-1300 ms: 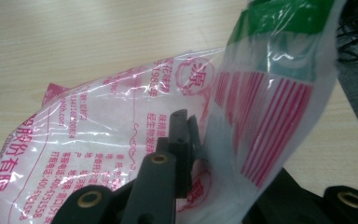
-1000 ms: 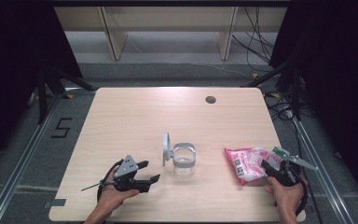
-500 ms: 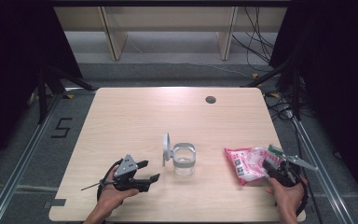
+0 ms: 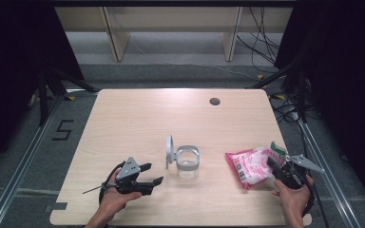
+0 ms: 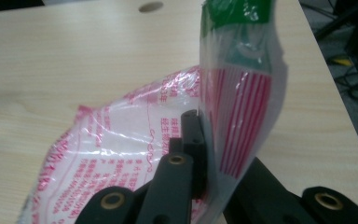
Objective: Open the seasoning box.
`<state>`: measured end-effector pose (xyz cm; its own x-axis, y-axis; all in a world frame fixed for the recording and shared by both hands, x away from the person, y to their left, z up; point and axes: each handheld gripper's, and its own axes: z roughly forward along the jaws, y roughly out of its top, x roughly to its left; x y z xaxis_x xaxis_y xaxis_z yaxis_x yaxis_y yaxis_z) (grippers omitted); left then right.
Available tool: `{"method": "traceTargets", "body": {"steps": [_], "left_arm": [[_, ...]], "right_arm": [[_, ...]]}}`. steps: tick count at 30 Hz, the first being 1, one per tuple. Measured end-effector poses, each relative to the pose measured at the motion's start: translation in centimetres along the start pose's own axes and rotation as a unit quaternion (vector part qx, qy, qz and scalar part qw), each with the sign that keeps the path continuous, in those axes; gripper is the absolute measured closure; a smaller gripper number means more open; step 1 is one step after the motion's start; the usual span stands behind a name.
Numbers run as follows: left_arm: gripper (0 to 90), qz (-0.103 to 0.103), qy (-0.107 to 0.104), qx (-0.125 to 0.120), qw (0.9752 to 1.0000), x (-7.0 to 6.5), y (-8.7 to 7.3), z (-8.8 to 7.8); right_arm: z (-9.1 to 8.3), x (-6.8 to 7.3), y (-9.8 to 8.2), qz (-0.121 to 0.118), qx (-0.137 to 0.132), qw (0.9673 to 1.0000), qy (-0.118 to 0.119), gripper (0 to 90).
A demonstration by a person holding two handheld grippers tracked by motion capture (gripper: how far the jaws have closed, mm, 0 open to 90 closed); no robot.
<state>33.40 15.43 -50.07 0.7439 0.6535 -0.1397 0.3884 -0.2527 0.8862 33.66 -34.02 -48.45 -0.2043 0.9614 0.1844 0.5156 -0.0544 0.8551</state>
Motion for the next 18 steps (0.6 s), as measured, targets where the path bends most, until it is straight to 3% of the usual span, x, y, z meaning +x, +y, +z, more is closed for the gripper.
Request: {"method": "traceTargets", "body": {"steps": [3,4,5,6,8,9,11,12,13,14,18], "left_arm": [[29.3,0.002,0.002,0.0,1.0,0.1,0.0,0.0],[29.4,0.0,0.001,-0.002,1.0,0.0,0.0,0.0],[29.4,0.0,0.001,-0.002,1.0,0.0,0.0,0.0],[29.4,0.0,0.001,-0.002,1.0,0.0,0.0,0.0],[29.4,0.001,0.002,0.001,1.0,0.0,0.0,0.0],[29.4,0.014,0.002,0.002,0.9999,0.1,0.1,0.0],[29.4,0.014,0.002,0.002,0.9999,0.1,0.1,0.0],[29.3,0.014,0.002,0.002,0.9999,0.1,0.1,0.0],[29.4,0.014,0.002,0.002,0.9999,0.1,0.1,0.0],[29.4,0.015,0.002,0.003,0.9999,0.1,0.1,0.0],[29.3,0.002,0.003,0.004,1.0,0.0,0.0,0.1]], "right_arm": [[-0.5,0.6,0.6,-0.018,-0.012,0.9996,0.017,90.0],[-0.7,1.1,0.8,-0.007,-0.019,0.9992,0.034,90.0],[-0.7,1.1,0.8,-0.007,-0.019,0.9992,0.034,90.0],[-1.1,2.2,1.2,-0.015,-0.024,0.9993,0.023,90.0],[-1.1,2.7,1.3,-0.035,-0.036,0.9984,0.027,90.0],[-1.1,2.8,1.5,-0.047,-0.035,0.9978,0.031,90.0],[-1.3,3.3,1.8,-0.037,-0.042,0.9976,0.04,90.0],[-1.3,3.3,1.9,-0.046,-0.052,0.9966,0.045,90.0],[-1.5,3.7,2.0,-0.03,-0.042,0.9972,0.053,90.0],[-1.4,3.6,2.1,-0.054,-0.044,0.9965,0.047,90.0],[-1.5,4.3,2.4,-0.062,-0.046,0.995,0.064,90.0]]}}
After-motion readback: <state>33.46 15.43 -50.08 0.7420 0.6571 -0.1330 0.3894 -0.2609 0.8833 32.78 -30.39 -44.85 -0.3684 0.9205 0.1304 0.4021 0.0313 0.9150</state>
